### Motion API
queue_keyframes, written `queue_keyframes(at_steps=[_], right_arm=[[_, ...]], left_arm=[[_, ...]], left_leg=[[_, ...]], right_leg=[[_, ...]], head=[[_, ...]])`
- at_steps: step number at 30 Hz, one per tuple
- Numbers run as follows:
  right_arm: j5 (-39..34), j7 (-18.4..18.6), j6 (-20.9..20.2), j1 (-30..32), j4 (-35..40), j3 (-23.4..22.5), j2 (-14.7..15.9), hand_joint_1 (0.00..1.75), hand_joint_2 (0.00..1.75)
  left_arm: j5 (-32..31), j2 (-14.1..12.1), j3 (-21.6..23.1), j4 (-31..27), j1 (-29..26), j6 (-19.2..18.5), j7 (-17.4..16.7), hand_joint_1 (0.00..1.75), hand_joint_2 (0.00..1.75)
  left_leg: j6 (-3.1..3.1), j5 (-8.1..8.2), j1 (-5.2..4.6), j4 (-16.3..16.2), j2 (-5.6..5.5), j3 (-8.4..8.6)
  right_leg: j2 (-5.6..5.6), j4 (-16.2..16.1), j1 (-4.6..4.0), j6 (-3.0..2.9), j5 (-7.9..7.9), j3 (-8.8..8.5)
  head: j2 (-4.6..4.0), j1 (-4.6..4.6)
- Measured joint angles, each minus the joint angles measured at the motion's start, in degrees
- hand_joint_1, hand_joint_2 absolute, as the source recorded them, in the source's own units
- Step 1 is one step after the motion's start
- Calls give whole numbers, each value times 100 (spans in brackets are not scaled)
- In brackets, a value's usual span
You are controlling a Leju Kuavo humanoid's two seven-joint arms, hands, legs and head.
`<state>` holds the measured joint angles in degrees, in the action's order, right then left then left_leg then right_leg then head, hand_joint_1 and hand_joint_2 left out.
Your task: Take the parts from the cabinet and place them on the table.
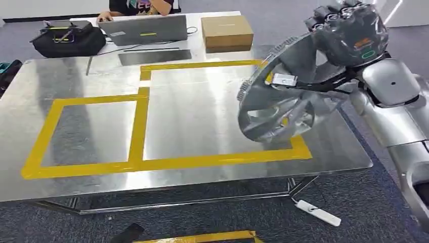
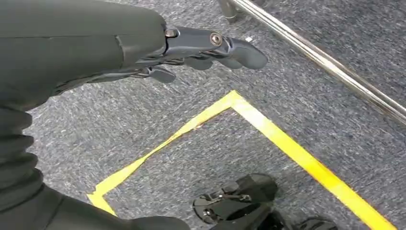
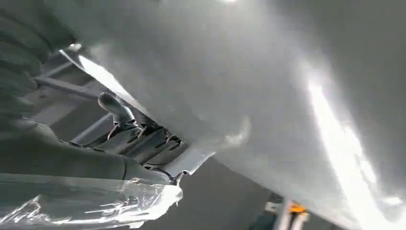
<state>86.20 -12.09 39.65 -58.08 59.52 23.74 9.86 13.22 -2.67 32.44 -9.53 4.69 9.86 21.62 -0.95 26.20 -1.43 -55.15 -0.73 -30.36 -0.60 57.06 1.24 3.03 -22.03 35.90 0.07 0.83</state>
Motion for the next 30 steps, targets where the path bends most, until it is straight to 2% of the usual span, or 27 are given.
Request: queue_keyframes(at_steps=[5, 7, 9, 15, 16, 19, 22, 25, 28, 30], right_arm=[[-371, -186, -234, 353, -401, 434, -170, 175, 175], [-510, -146, -107, 572, -619, 645, -276, 175, 175], [-667, -107, -4, 607, -883, 837, -422, 175, 175], [-1253, -172, -15, 548, -1383, 896, -542, 175, 175], [-1424, -223, -101, 512, -1446, 889, -542, 175, 175], [-1817, -391, -726, 269, -1751, 841, -542, 175, 175], [-2052, -437, -850, 252, -2112, 765, -535, 175, 175], [-2092, -254, -828, 419, -2395, 678, -507, 175, 175], [-2011, 132, -828, 427, -2616, 577, -483, 175, 175], [-1987, 214, -831, 428, -2706, 542, -470, 175, 175]], left_arm=[[24, 7, -15, 0, 5, -7, 0, 0, 175], [44, 7, -30, 0, -1, -4, 0, 0, 175], [44, 7, -39, 0, 2, -9, -4, 0, 175], [33, 7, -48, 0, -21, -42, -7, 0, 175], [22, 7, -48, 0, -22, -46, -7, 0, 175], [9, 7, -48, 0, -21, -59, -4, 0, 175], [9, -4, -55, 0, -38, -63, -4, 0, 175], [9, -24, -57, 0, -50, -66, -4, 0, 175], [9, -46, -57, 0, -55, -70, -4, 0, 175], [9, -59, -57, 0, -55, -68, -4, 0, 175]], left_leg=[[2, 2, 9, 1, 1, 8], [3, 1, 7, 1, -1, 9], [5, 3, 15, 2, -5, 29], [5, 5, 16, 3, -82, 85], [4, 5, 15, 3, -82, 88], [3, 4, 15, 3, -86, 102], [1, 3, 14, 2, -90, 100], [-2, 2, 8, 1, -75, 73], [-7, 7, 2, 0, -38, 64], [-17, 14, 3, 1, -32, 62]], right_leg=[[-4, 0, -3, -1, 0, -7], [0, 0, -6, -1, -1, -6], [6, -2, -18, -11, -14, -26], [80, -18, -21, -25, -47, -120], [81, -26, -20, -25, -46, -128], [83, -46, -21, -22, -43, -147], [85, -55, -18, -4, -23, -157], [68, -58, -9, 10, -8, -131], [31, -58, -3, 17, -1, -105], [25, -58, -5, 17, -2, -98]], head=[[-2, 2], [0, 4], [0, -39], [0, -35], [0, -35], [0, -35], [-2, -37], [0, -31], [0, -37], [0, -35]])
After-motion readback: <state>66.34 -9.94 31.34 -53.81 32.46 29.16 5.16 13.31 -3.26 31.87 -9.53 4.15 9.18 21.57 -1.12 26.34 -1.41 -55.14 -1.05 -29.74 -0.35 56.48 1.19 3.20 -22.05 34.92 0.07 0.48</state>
